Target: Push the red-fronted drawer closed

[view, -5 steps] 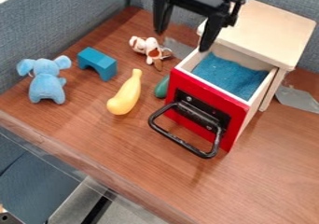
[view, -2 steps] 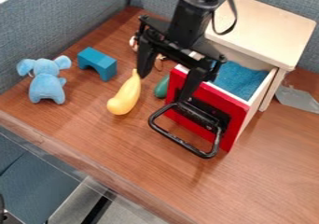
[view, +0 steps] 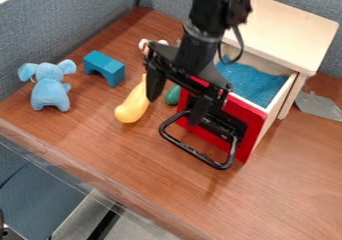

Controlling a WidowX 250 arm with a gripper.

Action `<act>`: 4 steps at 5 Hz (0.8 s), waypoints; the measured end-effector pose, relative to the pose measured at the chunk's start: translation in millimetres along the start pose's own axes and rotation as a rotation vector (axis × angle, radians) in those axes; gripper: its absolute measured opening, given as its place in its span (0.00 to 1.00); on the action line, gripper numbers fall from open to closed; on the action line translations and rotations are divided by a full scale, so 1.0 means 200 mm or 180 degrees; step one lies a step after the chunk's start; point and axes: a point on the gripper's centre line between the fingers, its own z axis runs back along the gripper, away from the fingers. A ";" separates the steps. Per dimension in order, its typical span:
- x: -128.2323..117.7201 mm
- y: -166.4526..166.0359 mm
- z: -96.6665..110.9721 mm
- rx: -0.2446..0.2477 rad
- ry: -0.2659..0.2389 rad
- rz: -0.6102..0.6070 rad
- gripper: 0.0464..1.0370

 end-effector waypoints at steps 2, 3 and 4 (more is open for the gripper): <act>0.08 -0.06 -0.08 0.0088 -0.0206 0.0244 0.96; 0.12 -0.08 -0.09 0.0085 -0.0315 0.0248 0.96; 0.18 -0.12 -0.09 0.0093 -0.0437 0.0229 0.96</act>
